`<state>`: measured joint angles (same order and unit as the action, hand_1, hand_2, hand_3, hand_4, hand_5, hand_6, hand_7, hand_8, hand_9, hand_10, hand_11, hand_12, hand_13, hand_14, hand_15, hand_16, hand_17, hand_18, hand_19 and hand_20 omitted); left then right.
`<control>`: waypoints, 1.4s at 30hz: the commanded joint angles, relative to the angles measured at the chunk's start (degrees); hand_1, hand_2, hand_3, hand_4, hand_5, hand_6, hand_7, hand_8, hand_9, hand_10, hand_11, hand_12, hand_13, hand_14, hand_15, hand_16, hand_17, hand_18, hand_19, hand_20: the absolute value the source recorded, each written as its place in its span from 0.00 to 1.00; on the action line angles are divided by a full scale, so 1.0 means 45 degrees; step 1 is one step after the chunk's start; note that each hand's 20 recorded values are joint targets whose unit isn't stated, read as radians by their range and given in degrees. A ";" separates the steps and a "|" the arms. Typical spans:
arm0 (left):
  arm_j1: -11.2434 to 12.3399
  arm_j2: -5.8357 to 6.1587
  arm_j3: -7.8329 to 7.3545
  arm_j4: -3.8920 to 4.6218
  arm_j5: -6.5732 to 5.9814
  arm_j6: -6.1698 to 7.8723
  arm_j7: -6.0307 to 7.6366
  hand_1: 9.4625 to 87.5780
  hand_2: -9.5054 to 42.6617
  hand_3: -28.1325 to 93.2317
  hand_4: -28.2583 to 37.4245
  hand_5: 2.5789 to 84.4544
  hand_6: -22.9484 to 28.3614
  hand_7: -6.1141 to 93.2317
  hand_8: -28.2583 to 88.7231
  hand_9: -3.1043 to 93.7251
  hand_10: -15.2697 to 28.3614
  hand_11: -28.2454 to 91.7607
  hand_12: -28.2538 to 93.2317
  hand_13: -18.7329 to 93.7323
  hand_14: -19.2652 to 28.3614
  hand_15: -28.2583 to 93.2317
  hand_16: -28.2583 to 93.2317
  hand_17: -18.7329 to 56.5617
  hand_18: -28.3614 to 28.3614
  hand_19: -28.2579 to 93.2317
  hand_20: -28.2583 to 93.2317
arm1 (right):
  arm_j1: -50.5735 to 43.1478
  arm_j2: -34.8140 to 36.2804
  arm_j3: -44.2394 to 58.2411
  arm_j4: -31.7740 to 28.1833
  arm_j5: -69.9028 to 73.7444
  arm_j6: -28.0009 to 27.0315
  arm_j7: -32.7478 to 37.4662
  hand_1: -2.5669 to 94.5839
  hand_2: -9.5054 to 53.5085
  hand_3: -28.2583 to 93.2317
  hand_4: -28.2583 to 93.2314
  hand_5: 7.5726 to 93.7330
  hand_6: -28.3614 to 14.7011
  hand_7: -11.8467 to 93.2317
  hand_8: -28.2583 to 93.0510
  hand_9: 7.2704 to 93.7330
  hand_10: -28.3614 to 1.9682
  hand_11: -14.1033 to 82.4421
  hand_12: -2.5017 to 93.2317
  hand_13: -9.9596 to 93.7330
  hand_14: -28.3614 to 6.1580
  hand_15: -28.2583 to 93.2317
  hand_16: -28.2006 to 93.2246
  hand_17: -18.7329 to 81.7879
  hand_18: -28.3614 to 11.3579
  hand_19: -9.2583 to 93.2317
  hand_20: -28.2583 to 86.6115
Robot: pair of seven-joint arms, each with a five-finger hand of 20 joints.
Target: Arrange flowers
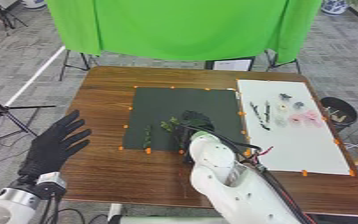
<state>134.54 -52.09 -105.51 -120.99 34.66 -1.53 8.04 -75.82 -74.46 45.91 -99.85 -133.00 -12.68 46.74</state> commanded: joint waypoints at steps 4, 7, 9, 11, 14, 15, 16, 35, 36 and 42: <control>0.0249 -0.0107 -0.0141 -0.0008 -0.0023 -0.0124 -0.0111 0.17 0.10 0.81 0.00 0.27 0.52 0.22 0.16 0.25 0.59 0.35 0.38 0.31 0.73 0.45 0.24 0.10 0.83 0.50 0.31 | -0.0314 0.0189 0.0679 -0.1386 0.0878 -0.0744 0.0127 0.17 0.15 0.88 0.04 0.95 0.68 0.51 0.19 0.97 0.69 0.77 0.53 0.94 0.63 0.92 0.54 0.67 0.12 1.00 0.68; 0.0294 -0.0147 -0.0164 -0.0035 0.0023 -0.0116 -0.0100 0.17 0.11 0.81 0.00 0.27 0.52 0.22 0.16 0.25 0.59 0.35 0.38 0.31 0.73 0.45 0.24 0.10 0.83 0.50 0.31 | -0.0181 0.0540 0.0890 -0.1762 0.0892 -0.0459 0.0069 0.15 0.16 0.87 0.03 0.95 0.67 0.50 0.19 0.98 0.69 0.75 0.52 0.95 0.64 0.91 0.53 0.67 0.12 1.00 0.67; 0.0348 -0.0177 -0.0187 -0.0063 0.0048 -0.0114 -0.0059 0.17 0.11 0.81 0.00 0.27 0.52 0.22 0.16 0.25 0.59 0.35 0.38 0.31 0.73 0.45 0.24 0.10 0.83 0.50 0.31 | 0.0039 0.1041 0.1028 -0.1926 0.0784 0.0003 -0.0052 0.15 0.17 0.87 0.03 0.93 0.66 0.49 0.20 0.97 0.67 0.74 0.52 0.93 0.61 0.90 0.54 0.66 0.12 1.00 0.66; 0.0371 -0.0214 -0.0218 -0.0067 0.0126 -0.0108 -0.0050 0.17 0.11 0.81 0.00 0.27 0.52 0.22 0.16 0.25 0.59 0.35 0.38 0.31 0.73 0.45 0.24 0.10 0.83 0.50 0.31 | 0.0272 0.1716 0.1254 -0.2028 0.0737 0.0499 -0.0154 0.15 0.16 0.87 0.04 0.89 0.63 0.48 0.19 0.92 0.62 0.74 0.52 0.90 0.59 0.90 0.54 0.61 0.13 1.00 0.63; 0.0521 -0.0272 -0.0325 -0.0159 0.0225 -0.0031 -0.0064 0.17 0.11 0.81 0.00 0.27 0.52 0.22 0.16 0.25 0.59 0.35 0.38 0.31 0.73 0.45 0.24 0.10 0.83 0.50 0.31 | 0.0604 0.2960 0.1679 -0.1880 0.0656 0.1444 -0.0028 0.16 0.07 0.86 0.02 0.81 0.61 0.49 0.18 0.85 0.56 0.75 0.52 0.84 0.54 0.90 0.54 0.55 0.14 0.99 0.60; 0.0532 -0.0268 -0.0333 -0.0163 0.0213 -0.0003 -0.0073 0.17 0.11 0.81 0.00 0.27 0.52 0.22 0.16 0.25 0.59 0.35 0.38 0.31 0.73 0.46 0.24 0.10 0.83 0.50 0.31 | 0.0714 0.3328 0.1810 -0.1742 0.0505 0.1381 0.0074 0.15 0.03 0.86 0.01 0.79 0.60 0.49 0.18 0.84 0.55 0.75 0.53 0.83 0.53 0.91 0.55 0.54 0.14 0.99 0.60; 0.0568 -0.0275 -0.0360 -0.0170 0.0167 -0.0010 -0.0061 0.17 0.11 0.81 0.00 0.27 0.52 0.22 0.16 0.25 0.59 0.35 0.38 0.31 0.73 0.45 0.24 0.10 0.83 0.50 0.31 | 0.0781 0.3691 0.1955 -0.1621 0.0493 0.1386 0.0204 0.15 0.01 0.86 0.00 0.78 0.59 0.49 0.18 0.83 0.54 0.76 0.53 0.82 0.52 0.91 0.55 0.53 0.14 0.99 0.60; 0.0582 -0.0491 -0.0318 -0.0176 0.0235 -0.0003 0.0017 0.17 0.10 0.81 0.00 0.26 0.51 0.22 0.16 0.25 0.59 0.35 0.38 0.31 0.73 0.46 0.24 0.10 0.83 0.50 0.31 | 0.1034 0.4902 0.2313 0.1203 0.0757 0.0138 0.1271 0.19 0.00 0.86 0.00 0.47 0.44 0.52 0.13 0.50 0.40 0.79 0.47 0.63 0.44 0.91 0.50 0.45 0.15 0.91 0.61; 0.0576 -0.0497 -0.0302 -0.0172 0.0226 0.0031 0.0031 0.17 0.10 0.81 0.00 0.26 0.51 0.22 0.16 0.25 0.59 0.35 0.38 0.31 0.73 0.46 0.24 0.10 0.83 0.50 0.31 | 0.1111 0.4927 0.2216 0.1344 0.0724 0.0201 0.1273 0.19 0.00 0.86 0.00 0.47 0.44 0.52 0.13 0.50 0.40 0.80 0.47 0.63 0.44 0.91 0.50 0.45 0.15 0.91 0.61; 0.0568 -0.0547 -0.0258 -0.0165 0.0233 -0.0031 -0.0038 0.17 0.10 0.81 0.00 0.26 0.51 0.22 0.16 0.25 0.59 0.35 0.38 0.31 0.73 0.46 0.24 0.10 0.83 0.50 0.31 | 0.1340 0.4986 0.1988 0.1620 0.0838 0.0185 0.1216 0.19 0.00 0.86 0.00 0.49 0.46 0.52 0.12 0.52 0.41 0.80 0.48 0.64 0.44 0.91 0.50 0.45 0.15 0.91 0.61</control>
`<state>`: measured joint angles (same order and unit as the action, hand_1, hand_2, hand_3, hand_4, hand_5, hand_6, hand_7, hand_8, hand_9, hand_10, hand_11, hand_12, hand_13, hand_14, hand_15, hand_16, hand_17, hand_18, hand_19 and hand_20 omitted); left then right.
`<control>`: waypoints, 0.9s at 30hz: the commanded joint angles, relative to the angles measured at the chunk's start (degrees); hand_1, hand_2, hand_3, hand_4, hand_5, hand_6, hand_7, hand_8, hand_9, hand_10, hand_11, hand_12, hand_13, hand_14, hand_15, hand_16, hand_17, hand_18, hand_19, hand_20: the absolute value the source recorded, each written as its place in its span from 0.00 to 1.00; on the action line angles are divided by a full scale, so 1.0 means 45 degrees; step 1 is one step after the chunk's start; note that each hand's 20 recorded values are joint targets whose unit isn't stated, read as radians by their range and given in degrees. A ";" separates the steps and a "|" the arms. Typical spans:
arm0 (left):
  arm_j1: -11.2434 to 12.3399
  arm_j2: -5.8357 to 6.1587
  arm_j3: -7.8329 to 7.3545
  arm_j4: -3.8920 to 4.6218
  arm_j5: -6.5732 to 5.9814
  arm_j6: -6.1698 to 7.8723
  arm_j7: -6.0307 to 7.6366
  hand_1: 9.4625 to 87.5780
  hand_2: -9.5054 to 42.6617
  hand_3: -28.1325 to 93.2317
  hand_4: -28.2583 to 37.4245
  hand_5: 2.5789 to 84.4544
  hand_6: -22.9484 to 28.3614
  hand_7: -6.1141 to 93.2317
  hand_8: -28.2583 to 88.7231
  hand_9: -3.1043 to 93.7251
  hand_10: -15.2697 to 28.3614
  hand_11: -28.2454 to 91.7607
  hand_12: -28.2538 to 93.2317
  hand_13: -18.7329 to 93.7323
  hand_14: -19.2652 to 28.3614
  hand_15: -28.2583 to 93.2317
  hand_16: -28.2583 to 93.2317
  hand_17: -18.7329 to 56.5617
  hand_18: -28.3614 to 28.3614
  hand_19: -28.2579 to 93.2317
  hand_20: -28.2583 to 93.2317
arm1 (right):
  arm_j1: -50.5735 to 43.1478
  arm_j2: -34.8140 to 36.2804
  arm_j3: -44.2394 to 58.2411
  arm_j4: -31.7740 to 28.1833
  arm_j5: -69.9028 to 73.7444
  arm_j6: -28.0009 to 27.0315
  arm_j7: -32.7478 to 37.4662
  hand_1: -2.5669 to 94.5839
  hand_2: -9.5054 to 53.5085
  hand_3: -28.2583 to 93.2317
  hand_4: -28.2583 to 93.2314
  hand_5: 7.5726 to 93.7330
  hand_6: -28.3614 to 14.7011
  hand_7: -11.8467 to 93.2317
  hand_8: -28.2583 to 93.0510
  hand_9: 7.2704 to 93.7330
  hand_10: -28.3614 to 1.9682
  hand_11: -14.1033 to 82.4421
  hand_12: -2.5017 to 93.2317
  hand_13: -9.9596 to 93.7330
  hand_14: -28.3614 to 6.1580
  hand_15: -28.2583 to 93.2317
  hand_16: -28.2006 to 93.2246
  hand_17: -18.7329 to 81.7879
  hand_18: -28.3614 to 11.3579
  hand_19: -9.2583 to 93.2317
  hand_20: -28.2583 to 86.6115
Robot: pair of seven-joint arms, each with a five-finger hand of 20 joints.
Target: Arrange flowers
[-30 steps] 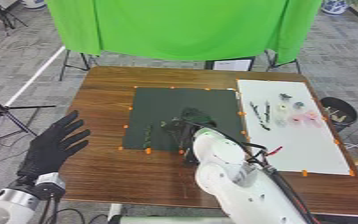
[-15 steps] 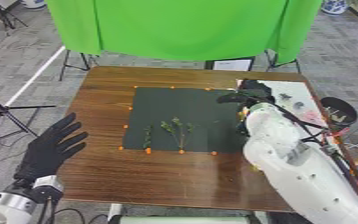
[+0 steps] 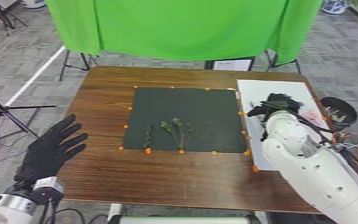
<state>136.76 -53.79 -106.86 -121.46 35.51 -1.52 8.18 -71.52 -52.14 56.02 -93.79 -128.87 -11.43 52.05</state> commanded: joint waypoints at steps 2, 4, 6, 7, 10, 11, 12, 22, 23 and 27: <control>0.0016 -0.0147 0.0086 -0.0031 0.0056 -0.0049 -0.0066 0.17 0.10 0.81 0.00 0.27 0.52 0.22 0.16 0.25 0.59 0.35 0.38 0.31 0.73 0.46 0.24 0.10 0.83 0.50 0.31 | 0.0447 0.0008 -0.0283 0.0316 0.0140 -0.0167 0.0078 0.19 0.00 0.86 0.00 0.50 0.48 0.53 0.12 0.54 0.42 0.80 0.48 0.65 0.45 0.91 0.50 0.45 0.15 0.91 0.61; 0.0024 -0.0146 0.0073 -0.0044 0.0053 -0.0047 -0.0077 0.17 0.11 0.81 0.00 0.27 0.52 0.22 0.16 0.25 0.59 0.35 0.38 0.31 0.73 0.46 0.24 0.10 0.83 0.50 0.31 | 0.0492 -0.0028 -0.0300 0.0444 0.0237 -0.0192 -0.0018 0.20 0.00 0.88 0.00 0.53 0.50 0.53 0.12 0.58 0.44 0.79 0.48 0.67 0.47 0.91 0.50 0.46 0.15 0.91 0.61; 0.0011 -0.0136 0.0061 -0.0034 0.0047 -0.0027 -0.0078 0.17 0.11 0.81 0.00 0.27 0.52 0.22 0.16 0.25 0.59 0.35 0.38 0.31 0.73 0.46 0.24 0.10 0.83 0.50 0.31 | 0.0589 -0.0085 -0.0303 0.0603 0.0551 -0.0293 0.0009 0.23 0.00 0.88 0.00 0.57 0.54 0.53 0.12 0.62 0.46 0.78 0.48 0.69 0.49 0.90 0.50 0.46 0.16 0.91 0.61; 0.0039 -0.0132 0.0048 -0.0044 0.0048 -0.0023 -0.0091 0.17 0.11 0.81 0.00 0.27 0.52 0.22 0.16 0.25 0.59 0.35 0.38 0.31 0.73 0.46 0.24 0.10 0.83 0.50 0.31 | 0.0608 -0.0119 -0.0297 0.0676 0.0810 -0.0317 0.0029 0.27 0.00 0.89 0.00 0.59 0.56 0.54 0.12 0.65 0.48 0.77 0.48 0.71 0.51 0.90 0.51 0.47 0.16 0.91 0.61; 0.0013 -0.0147 0.0081 -0.0016 0.0036 -0.0022 -0.0137 0.17 0.11 0.81 0.00 0.27 0.52 0.22 0.16 0.25 0.59 0.35 0.38 0.31 0.73 0.46 0.24 0.10 0.83 0.50 0.31 | 0.0492 -0.0146 -0.0197 0.0742 0.1434 -0.0476 0.0033 0.35 0.00 0.89 0.00 0.66 0.61 0.53 0.21 0.71 0.53 0.77 0.49 0.75 0.54 0.89 0.52 0.49 0.17 0.91 0.61; 0.0024 -0.0154 0.0079 -0.0019 0.0048 -0.0025 -0.0138 0.17 0.11 0.81 0.00 0.27 0.52 0.22 0.16 0.25 0.59 0.35 0.38 0.31 0.73 0.46 0.24 0.10 0.83 0.50 0.31 | 0.0437 -0.0170 -0.0149 0.0764 0.1544 -0.0601 -0.0062 0.39 0.00 0.87 0.00 0.67 0.62 0.53 0.27 0.73 0.55 0.77 0.49 0.77 0.56 0.89 0.52 0.49 0.18 0.91 0.61; 0.0037 -0.0148 0.0081 -0.0025 0.0034 -0.0012 -0.0155 0.17 0.11 0.81 0.00 0.27 0.52 0.22 0.16 0.25 0.59 0.35 0.38 0.31 0.73 0.45 0.24 0.10 0.83 0.50 0.31 | 0.0329 -0.0171 -0.0081 0.0741 0.1685 -0.0708 -0.0178 0.42 0.00 0.86 0.00 0.68 0.63 0.53 0.31 0.75 0.57 0.77 0.49 0.78 0.57 0.89 0.52 0.49 0.18 0.91 0.61; 0.0037 -0.0141 0.0087 -0.0011 0.0015 0.0011 -0.0160 0.17 0.11 0.81 0.00 0.27 0.52 0.22 0.16 0.25 0.59 0.35 0.38 0.31 0.73 0.46 0.24 0.10 0.83 0.50 0.31 | -0.0583 -0.0008 0.0244 0.0196 0.2092 0.0900 -0.1751 0.48 0.00 0.94 0.02 0.74 0.68 0.60 0.40 0.84 0.66 0.79 0.58 0.83 0.59 0.92 0.54 0.51 0.20 0.92 0.62; 0.0048 -0.0152 0.0080 -0.0015 0.0023 0.0014 -0.0176 0.17 0.11 0.81 0.00 0.27 0.52 0.22 0.16 0.25 0.59 0.35 0.38 0.31 0.73 0.46 0.24 0.10 0.83 0.50 0.31 | -0.0666 0.0043 0.0243 0.0149 0.1918 0.1378 -0.2095 0.46 0.00 0.94 0.04 0.74 0.67 0.62 0.40 0.84 0.65 0.81 0.57 0.83 0.59 0.93 0.54 0.51 0.20 0.92 0.63; 0.0105 -0.0161 0.0068 -0.0035 0.0033 0.0000 -0.0114 0.17 0.11 0.81 0.00 0.27 0.51 0.22 0.16 0.25 0.59 0.35 0.38 0.31 0.73 0.46 0.24 0.10 0.83 0.50 0.31 | -0.0875 0.0257 0.0261 -0.0261 0.1524 0.2848 -0.2902 0.43 0.00 0.96 0.10 0.72 0.64 0.66 0.43 0.84 0.64 0.85 0.56 0.83 0.57 0.95 0.55 0.52 0.19 0.93 0.64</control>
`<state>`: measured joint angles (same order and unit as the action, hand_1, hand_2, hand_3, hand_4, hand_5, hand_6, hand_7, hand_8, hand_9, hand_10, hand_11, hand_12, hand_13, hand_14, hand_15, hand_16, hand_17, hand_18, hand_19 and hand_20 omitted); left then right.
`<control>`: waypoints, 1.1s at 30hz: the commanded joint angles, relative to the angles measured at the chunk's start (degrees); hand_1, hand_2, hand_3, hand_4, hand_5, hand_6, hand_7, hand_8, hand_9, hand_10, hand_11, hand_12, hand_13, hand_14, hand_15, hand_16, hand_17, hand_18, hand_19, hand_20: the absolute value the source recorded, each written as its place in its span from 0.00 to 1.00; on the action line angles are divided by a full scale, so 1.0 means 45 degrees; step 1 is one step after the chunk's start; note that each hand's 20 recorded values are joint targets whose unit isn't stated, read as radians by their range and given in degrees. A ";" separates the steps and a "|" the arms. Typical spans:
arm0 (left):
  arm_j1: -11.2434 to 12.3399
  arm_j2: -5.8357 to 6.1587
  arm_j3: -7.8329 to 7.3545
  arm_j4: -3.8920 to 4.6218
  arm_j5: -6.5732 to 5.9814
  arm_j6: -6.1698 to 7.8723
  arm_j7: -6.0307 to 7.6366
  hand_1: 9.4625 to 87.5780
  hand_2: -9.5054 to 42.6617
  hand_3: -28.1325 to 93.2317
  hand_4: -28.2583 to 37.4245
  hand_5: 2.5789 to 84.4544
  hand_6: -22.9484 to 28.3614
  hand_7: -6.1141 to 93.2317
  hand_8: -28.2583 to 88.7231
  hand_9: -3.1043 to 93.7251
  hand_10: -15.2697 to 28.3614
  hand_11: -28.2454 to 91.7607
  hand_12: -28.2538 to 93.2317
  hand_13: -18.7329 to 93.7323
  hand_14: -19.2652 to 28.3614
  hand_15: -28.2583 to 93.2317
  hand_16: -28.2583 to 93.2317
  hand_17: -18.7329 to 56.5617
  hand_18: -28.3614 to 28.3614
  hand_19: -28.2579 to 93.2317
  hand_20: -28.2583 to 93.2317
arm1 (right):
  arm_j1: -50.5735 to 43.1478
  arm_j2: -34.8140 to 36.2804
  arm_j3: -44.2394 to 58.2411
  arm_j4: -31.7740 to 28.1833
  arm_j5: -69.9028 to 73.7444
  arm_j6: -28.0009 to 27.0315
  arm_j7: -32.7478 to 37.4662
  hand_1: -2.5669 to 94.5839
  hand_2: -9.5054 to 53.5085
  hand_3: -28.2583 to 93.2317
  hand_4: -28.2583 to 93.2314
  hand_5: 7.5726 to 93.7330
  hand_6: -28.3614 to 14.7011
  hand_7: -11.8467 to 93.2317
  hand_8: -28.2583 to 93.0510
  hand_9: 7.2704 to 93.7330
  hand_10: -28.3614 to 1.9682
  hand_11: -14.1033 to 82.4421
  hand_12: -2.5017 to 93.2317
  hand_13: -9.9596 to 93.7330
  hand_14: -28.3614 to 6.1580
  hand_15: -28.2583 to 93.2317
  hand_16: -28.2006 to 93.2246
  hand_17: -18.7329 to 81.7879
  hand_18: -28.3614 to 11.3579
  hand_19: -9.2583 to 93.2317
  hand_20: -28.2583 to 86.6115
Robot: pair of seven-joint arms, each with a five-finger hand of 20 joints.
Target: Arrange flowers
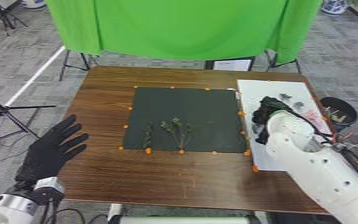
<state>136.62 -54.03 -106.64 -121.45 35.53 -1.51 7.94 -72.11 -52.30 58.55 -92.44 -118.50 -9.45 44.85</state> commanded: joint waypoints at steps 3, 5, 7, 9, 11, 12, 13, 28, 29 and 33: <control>0.0100 -0.0096 0.0028 -0.0013 0.0024 0.0003 -0.0052 0.17 0.11 0.81 0.00 0.27 0.51 0.22 0.16 0.25 0.59 0.35 0.38 0.31 0.73 0.46 0.24 0.10 0.83 0.50 0.31 | -0.0785 0.0420 -0.0287 -0.0973 -0.1183 0.2990 -0.1620 0.42 0.00 0.96 0.12 0.72 0.63 0.68 0.43 0.85 0.64 0.87 0.56 0.83 0.56 0.96 0.55 0.52 0.19 0.94 0.64; 0.0137 -0.0098 0.0019 -0.0035 0.0025 0.0026 -0.0028 0.17 0.11 0.81 0.00 0.27 0.51 0.22 0.16 0.25 0.59 0.35 0.38 0.31 0.73 0.46 0.24 0.10 0.83 0.50 0.31 | -0.0771 0.0487 -0.0258 -0.1267 -0.1275 0.3199 -0.1776 0.41 0.00 0.96 0.13 0.72 0.62 0.68 0.44 0.85 0.64 0.87 0.57 0.83 0.56 0.96 0.55 0.52 0.19 0.94 0.65; 0.0097 -0.0084 0.0023 -0.0010 0.0027 -0.0003 -0.0029 0.17 0.11 0.81 0.00 0.26 0.51 0.22 0.16 0.25 0.59 0.35 0.38 0.31 0.73 0.46 0.24 0.10 0.83 0.50 0.31 | -0.0721 0.0526 -0.0239 -0.1563 -0.1364 0.3341 -0.1756 0.41 0.00 0.97 0.13 0.72 0.62 0.68 0.44 0.85 0.64 0.87 0.57 0.83 0.56 0.97 0.55 0.52 0.19 0.93 0.65; 0.0092 -0.0090 0.0031 -0.0011 0.0034 0.0019 -0.0031 0.17 0.11 0.81 0.00 0.27 0.51 0.22 0.16 0.25 0.59 0.35 0.38 0.31 0.73 0.46 0.24 0.10 0.83 0.50 0.31 | -0.0715 0.0564 -0.0180 -0.1895 -0.1250 0.3335 -0.1893 0.41 0.00 0.97 0.13 0.72 0.62 0.68 0.44 0.85 0.64 0.87 0.57 0.83 0.55 0.97 0.55 0.52 0.19 0.93 0.65; 0.0126 -0.0091 -0.0004 -0.0024 0.0037 -0.0012 -0.0038 0.17 0.11 0.81 0.00 0.26 0.51 0.23 0.16 0.25 0.60 0.35 0.38 0.31 0.73 0.46 0.24 0.10 0.83 0.50 0.31 | -0.0815 0.0568 -0.0084 -0.2279 -0.1196 0.3304 -0.2062 0.41 0.00 0.97 0.14 0.72 0.62 0.68 0.44 0.85 0.64 0.87 0.57 0.83 0.55 0.97 0.55 0.52 0.19 0.94 0.65; 0.0103 -0.0088 0.0002 -0.0008 0.0045 -0.0021 -0.0028 0.17 0.11 0.81 0.00 0.26 0.51 0.23 0.16 0.25 0.60 0.35 0.38 0.31 0.73 0.46 0.24 0.10 0.83 0.50 0.31 | -0.0818 0.0553 -0.0111 -0.2444 -0.1144 0.3319 -0.2117 0.41 0.00 0.97 0.14 0.72 0.62 0.68 0.44 0.85 0.64 0.87 0.57 0.83 0.55 0.97 0.55 0.52 0.19 0.94 0.65; 0.0095 -0.0082 -0.0001 -0.0003 0.0023 -0.0028 -0.0054 0.17 0.11 0.81 0.00 0.26 0.51 0.23 0.15 0.25 0.60 0.35 0.38 0.31 0.73 0.46 0.24 0.10 0.83 0.50 0.31 | -0.0848 0.0500 -0.0141 -0.2597 -0.1149 0.3307 -0.2128 0.41 0.00 0.97 0.14 0.72 0.62 0.68 0.44 0.85 0.64 0.87 0.57 0.83 0.55 0.97 0.55 0.52 0.19 0.93 0.65; 0.0054 -0.0046 0.0049 0.0029 0.0027 -0.0101 -0.0113 0.17 0.11 0.81 0.00 0.26 0.51 0.22 0.16 0.25 0.59 0.35 0.38 0.31 0.73 0.46 0.24 0.10 0.83 0.50 0.31 | -0.2373 0.0638 -0.0707 -0.4083 -0.0679 0.2314 -0.4377 0.41 0.00 0.97 0.13 0.73 0.63 0.68 0.44 0.85 0.64 0.87 0.57 0.83 0.56 0.97 0.55 0.52 0.19 0.94 0.65; 0.0034 -0.0026 0.0054 0.0054 0.0024 -0.0125 -0.0116 0.17 0.11 0.81 0.00 0.26 0.51 0.22 0.16 0.25 0.59 0.35 0.38 0.31 0.73 0.46 0.24 0.10 0.83 0.50 0.31 | -0.2540 0.0693 -0.0667 -0.4068 -0.0529 0.2318 -0.4755 0.41 0.00 0.97 0.13 0.73 0.63 0.68 0.44 0.85 0.64 0.87 0.57 0.83 0.56 0.97 0.55 0.52 0.19 0.94 0.65; 0.0020 -0.0005 0.0051 0.0065 0.0017 -0.0116 -0.0087 0.17 0.11 0.81 0.00 0.26 0.51 0.22 0.16 0.25 0.59 0.35 0.38 0.31 0.73 0.46 0.24 0.10 0.83 0.50 0.31 | -0.2899 0.0964 -0.0782 -0.3919 -0.0571 0.2235 -0.5865 0.41 0.00 0.97 0.13 0.72 0.63 0.68 0.44 0.85 0.64 0.87 0.57 0.83 0.56 0.97 0.55 0.52 0.20 0.93 0.65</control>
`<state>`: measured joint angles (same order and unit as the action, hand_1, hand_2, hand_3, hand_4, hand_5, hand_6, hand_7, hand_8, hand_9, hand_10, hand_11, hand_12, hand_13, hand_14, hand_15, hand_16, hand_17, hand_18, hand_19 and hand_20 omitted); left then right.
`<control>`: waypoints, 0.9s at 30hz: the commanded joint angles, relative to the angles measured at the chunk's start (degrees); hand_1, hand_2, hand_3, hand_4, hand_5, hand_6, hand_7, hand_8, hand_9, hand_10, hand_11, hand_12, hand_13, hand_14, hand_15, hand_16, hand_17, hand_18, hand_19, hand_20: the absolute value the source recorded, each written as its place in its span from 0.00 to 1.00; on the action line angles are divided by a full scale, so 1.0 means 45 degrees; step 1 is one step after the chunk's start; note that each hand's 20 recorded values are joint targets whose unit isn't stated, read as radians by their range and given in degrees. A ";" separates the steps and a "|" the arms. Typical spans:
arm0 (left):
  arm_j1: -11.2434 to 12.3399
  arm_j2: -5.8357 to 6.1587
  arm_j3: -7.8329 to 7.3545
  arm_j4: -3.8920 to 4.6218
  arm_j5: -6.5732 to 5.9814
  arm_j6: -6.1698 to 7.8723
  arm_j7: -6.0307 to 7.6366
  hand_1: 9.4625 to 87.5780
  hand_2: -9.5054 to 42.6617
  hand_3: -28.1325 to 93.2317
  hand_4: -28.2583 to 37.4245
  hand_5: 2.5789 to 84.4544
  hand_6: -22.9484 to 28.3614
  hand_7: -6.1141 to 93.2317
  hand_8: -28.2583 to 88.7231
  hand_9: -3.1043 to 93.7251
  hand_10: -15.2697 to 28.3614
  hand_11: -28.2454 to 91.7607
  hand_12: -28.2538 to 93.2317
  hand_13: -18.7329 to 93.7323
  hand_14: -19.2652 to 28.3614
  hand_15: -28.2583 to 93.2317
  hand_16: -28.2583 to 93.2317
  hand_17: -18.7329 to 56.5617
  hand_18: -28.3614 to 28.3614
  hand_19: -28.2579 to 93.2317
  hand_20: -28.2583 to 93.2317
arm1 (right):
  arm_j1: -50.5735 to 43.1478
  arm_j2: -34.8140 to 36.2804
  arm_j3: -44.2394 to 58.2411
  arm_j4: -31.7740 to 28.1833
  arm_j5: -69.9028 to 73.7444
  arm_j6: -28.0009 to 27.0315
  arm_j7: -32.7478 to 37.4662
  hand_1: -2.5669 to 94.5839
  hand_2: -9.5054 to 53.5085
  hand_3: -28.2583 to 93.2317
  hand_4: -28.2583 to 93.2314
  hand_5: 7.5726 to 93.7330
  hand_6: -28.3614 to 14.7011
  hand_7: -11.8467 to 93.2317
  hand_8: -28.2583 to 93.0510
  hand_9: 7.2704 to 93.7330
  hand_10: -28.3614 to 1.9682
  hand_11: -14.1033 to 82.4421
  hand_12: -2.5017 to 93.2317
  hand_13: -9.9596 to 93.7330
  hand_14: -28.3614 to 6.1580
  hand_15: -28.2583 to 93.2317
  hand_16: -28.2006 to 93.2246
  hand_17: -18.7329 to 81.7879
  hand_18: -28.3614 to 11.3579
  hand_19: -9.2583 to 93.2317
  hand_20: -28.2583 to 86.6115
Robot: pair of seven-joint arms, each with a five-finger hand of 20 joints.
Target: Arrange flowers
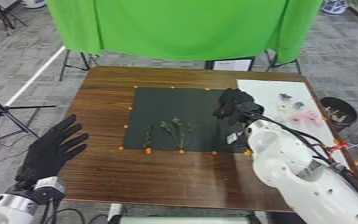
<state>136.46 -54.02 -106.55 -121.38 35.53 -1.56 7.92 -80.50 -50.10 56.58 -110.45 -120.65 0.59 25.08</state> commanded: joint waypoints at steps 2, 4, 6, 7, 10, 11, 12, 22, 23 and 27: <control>-0.0022 0.0027 0.0054 0.0093 0.0019 -0.0160 -0.0146 0.17 0.11 0.81 0.00 0.26 0.51 0.22 0.16 0.25 0.59 0.35 0.38 0.31 0.73 0.46 0.24 0.10 0.83 0.50 0.31 | -0.1064 0.0567 -0.0508 0.0162 -0.0159 0.0071 -0.1416 0.41 0.00 0.97 0.12 0.72 0.63 0.68 0.44 0.85 0.64 0.87 0.57 0.83 0.56 0.97 0.56 0.51 0.21 0.93 0.65; -0.0042 0.0041 0.0076 0.0097 0.0010 -0.0143 -0.0119 0.17 0.11 0.81 0.00 0.26 0.51 0.22 0.16 0.25 0.59 0.35 0.38 0.31 0.73 0.46 0.24 0.10 0.83 0.50 0.31 | -0.1057 0.0632 -0.0599 0.0385 -0.0199 0.0218 -0.1740 0.42 0.00 0.96 0.10 0.71 0.63 0.68 0.44 0.84 0.64 0.86 0.57 0.82 0.56 0.96 0.56 0.51 0.22 0.92 0.65; -0.0045 0.0056 0.0080 0.0107 0.0018 -0.0160 -0.0129 0.17 0.11 0.81 0.00 0.26 0.51 0.22 0.16 0.25 0.59 0.35 0.38 0.31 0.73 0.46 0.24 0.10 0.83 0.50 0.31 | -0.1087 0.0673 -0.0611 0.0624 -0.0212 0.0298 -0.2149 0.43 0.00 0.96 0.09 0.71 0.63 0.68 0.43 0.84 0.64 0.86 0.57 0.82 0.56 0.96 0.56 0.50 0.22 0.92 0.65; -0.0029 0.0063 0.0070 0.0107 0.0011 -0.0194 -0.0131 0.17 0.11 0.81 0.00 0.26 0.51 0.22 0.16 0.25 0.59 0.35 0.38 0.31 0.73 0.46 0.24 0.10 0.83 0.50 0.31 | -0.1109 0.0721 -0.0648 0.0716 -0.0269 0.0418 -0.2265 0.43 0.00 0.96 0.09 0.70 0.63 0.68 0.43 0.83 0.64 0.86 0.57 0.82 0.57 0.96 0.56 0.50 0.22 0.92 0.65; -0.0070 0.0079 0.0098 0.0127 0.0008 -0.0169 -0.0157 0.17 0.11 0.81 0.00 0.26 0.51 0.22 0.16 0.25 0.59 0.35 0.38 0.31 0.73 0.46 0.24 0.10 0.83 0.50 0.31 | -0.1038 0.0728 -0.0806 0.1026 -0.0556 0.0640 -0.2379 0.44 0.00 0.95 0.07 0.70 0.63 0.68 0.43 0.83 0.64 0.86 0.57 0.81 0.57 0.96 0.56 0.50 0.23 0.91 0.65; -0.0074 0.0083 0.0100 0.0129 0.0003 -0.0186 -0.0155 0.17 0.11 0.81 0.00 0.26 0.51 0.22 0.16 0.25 0.59 0.35 0.38 0.31 0.73 0.46 0.24 0.10 0.83 0.50 0.31 | -0.1029 0.0754 -0.0857 0.1131 -0.0694 0.0822 -0.2496 0.44 0.00 0.95 0.07 0.69 0.64 0.68 0.42 0.83 0.64 0.85 0.57 0.81 0.57 0.96 0.56 0.50 0.23 0.91 0.65; -0.0079 0.0086 0.0096 0.0141 0.0007 -0.0199 -0.0169 0.17 0.11 0.81 0.00 0.26 0.51 0.22 0.16 0.25 0.59 0.35 0.38 0.31 0.73 0.46 0.24 0.10 0.83 0.50 0.31 | -0.1006 0.0775 -0.0920 0.1186 -0.0764 0.0895 -0.2430 0.44 0.00 0.95 0.07 0.69 0.63 0.68 0.42 0.82 0.64 0.85 0.57 0.81 0.57 0.96 0.56 0.50 0.23 0.91 0.65; -0.0126 0.0093 0.0110 0.0175 0.0010 -0.0230 -0.0270 0.17 0.11 0.81 0.00 0.26 0.51 0.22 0.16 0.25 0.59 0.35 0.38 0.31 0.73 0.46 0.24 0.10 0.83 0.50 0.31 | -0.0797 0.0408 -0.1260 0.1469 -0.0802 0.1249 -0.2228 0.44 0.00 0.95 0.07 0.69 0.64 0.69 0.41 0.82 0.65 0.85 0.57 0.81 0.57 0.96 0.55 0.50 0.23 0.91 0.65; -0.0121 0.0086 0.0119 0.0172 0.0010 -0.0204 -0.0260 0.17 0.11 0.81 0.00 0.26 0.51 0.22 0.16 0.25 0.59 0.35 0.38 0.31 0.73 0.46 0.24 0.10 0.83 0.50 0.31 | -0.0721 0.0346 -0.1347 0.1546 -0.0969 0.1285 -0.2222 0.44 0.00 0.95 0.07 0.69 0.64 0.69 0.41 0.82 0.65 0.85 0.57 0.81 0.57 0.96 0.55 0.50 0.23 0.91 0.65; -0.0182 0.0104 0.0153 0.0192 0.0004 -0.0225 -0.0274 0.17 0.11 0.81 0.00 0.26 0.51 0.22 0.16 0.25 0.59 0.35 0.38 0.31 0.73 0.46 0.24 0.10 0.83 0.50 0.31 | -0.0491 0.0079 -0.1562 0.1861 -0.1067 0.1391 -0.2102 0.44 0.00 0.95 0.07 0.69 0.65 0.69 0.41 0.82 0.65 0.85 0.56 0.81 0.57 0.96 0.55 0.50 0.23 0.91 0.65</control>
<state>135.67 -53.55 -106.13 -120.80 35.52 -1.90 7.38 -83.58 -47.75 51.27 -104.52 -123.68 5.70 14.73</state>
